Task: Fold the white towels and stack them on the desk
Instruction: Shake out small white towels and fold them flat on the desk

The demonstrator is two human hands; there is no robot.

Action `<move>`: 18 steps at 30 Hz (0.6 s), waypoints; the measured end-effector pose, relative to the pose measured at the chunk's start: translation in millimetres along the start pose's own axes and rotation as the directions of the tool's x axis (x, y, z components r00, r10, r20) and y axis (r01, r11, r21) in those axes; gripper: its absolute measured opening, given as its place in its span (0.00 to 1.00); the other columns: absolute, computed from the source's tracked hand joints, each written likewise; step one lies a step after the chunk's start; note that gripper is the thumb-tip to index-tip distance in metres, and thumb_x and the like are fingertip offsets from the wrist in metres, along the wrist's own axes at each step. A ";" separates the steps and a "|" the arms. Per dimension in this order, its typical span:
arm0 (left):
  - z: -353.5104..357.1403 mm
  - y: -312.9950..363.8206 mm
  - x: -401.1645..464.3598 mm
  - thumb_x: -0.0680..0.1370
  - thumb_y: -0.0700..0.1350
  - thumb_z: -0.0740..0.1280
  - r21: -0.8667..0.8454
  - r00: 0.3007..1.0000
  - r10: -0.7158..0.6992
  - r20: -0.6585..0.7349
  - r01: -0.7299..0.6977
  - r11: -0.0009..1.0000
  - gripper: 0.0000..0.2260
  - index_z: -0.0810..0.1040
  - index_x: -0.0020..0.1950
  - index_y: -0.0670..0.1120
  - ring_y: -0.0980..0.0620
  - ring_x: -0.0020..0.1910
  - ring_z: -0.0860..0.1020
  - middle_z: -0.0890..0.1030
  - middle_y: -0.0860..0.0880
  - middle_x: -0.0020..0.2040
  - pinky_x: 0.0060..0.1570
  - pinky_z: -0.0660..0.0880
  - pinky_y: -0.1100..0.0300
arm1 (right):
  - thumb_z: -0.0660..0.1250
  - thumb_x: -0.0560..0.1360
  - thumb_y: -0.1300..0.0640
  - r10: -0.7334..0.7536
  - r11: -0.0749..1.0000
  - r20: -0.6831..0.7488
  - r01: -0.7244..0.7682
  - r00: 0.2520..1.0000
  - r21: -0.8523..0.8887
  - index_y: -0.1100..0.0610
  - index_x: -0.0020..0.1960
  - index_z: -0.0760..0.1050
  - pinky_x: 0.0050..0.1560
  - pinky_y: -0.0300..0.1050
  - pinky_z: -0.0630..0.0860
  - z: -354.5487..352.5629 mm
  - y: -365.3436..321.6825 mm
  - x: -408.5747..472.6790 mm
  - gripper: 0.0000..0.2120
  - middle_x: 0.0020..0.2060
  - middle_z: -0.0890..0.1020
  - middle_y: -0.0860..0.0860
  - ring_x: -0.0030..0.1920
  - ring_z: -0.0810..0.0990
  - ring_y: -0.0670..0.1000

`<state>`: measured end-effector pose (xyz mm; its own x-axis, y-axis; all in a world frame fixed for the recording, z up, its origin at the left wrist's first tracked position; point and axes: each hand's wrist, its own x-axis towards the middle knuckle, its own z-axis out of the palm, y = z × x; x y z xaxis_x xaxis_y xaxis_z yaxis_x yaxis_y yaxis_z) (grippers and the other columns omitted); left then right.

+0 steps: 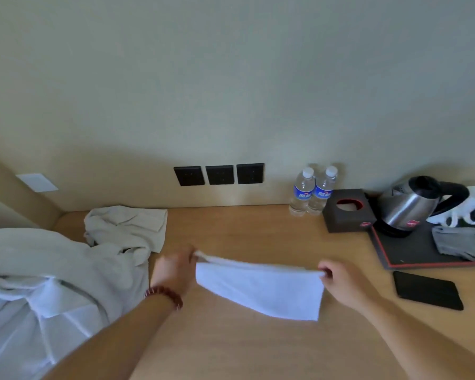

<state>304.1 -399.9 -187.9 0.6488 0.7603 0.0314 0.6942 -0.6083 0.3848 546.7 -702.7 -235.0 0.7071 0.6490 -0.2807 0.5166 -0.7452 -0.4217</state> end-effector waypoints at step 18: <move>-102.9 64.6 61.0 0.77 0.40 0.69 -0.133 0.909 0.140 -0.393 -0.207 0.969 0.06 0.84 0.51 0.47 0.47 0.42 0.81 0.84 0.49 0.45 0.42 0.76 0.57 | 0.67 0.74 0.63 -0.228 0.970 -0.608 0.233 0.761 -0.072 0.54 0.44 0.74 0.38 0.48 0.72 -152.3 -80.6 58.0 0.05 0.40 0.79 0.51 0.38 0.77 0.58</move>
<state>356.4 -369.4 -66.3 0.5646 0.6954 0.4446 0.4976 -0.7166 0.4889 619.6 -628.4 -85.9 0.7137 0.5704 0.4065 0.7005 -0.5825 -0.4124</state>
